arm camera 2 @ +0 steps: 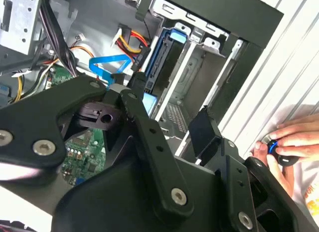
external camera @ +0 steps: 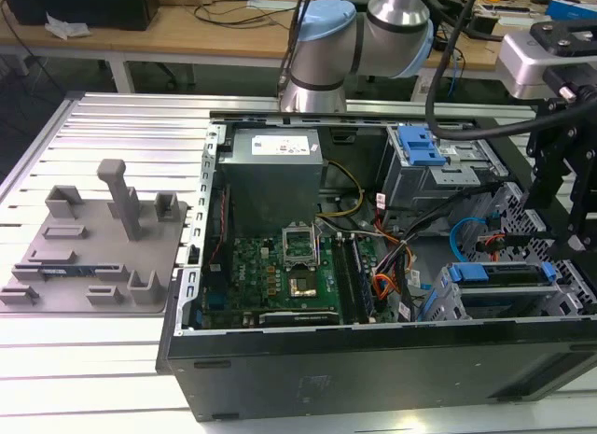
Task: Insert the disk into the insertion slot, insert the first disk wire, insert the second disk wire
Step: 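Insert the first disk wire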
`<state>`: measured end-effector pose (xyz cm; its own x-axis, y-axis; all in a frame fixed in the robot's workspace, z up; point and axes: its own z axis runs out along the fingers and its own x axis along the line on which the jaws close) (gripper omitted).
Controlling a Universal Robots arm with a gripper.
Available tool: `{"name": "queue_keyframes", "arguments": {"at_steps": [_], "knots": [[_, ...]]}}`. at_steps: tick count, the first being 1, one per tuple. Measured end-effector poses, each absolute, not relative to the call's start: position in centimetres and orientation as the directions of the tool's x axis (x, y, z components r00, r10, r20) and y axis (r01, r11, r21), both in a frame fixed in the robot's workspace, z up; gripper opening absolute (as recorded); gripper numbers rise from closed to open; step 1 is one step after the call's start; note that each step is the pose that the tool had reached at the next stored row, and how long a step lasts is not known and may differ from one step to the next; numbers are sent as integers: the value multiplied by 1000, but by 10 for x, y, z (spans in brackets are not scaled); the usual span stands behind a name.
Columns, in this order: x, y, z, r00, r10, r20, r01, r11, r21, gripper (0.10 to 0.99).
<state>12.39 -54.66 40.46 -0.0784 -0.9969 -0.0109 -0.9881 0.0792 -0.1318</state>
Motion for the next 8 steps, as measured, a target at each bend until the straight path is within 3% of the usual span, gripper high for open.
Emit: {"name": "queue_keyframes", "arguments": {"at_steps": [4,8], "knots": [[134,-542,404,-78,-997,23,-993,76,-95,620],[138,-529,403,-78,-996,41,-993,74,-89,620]]}}
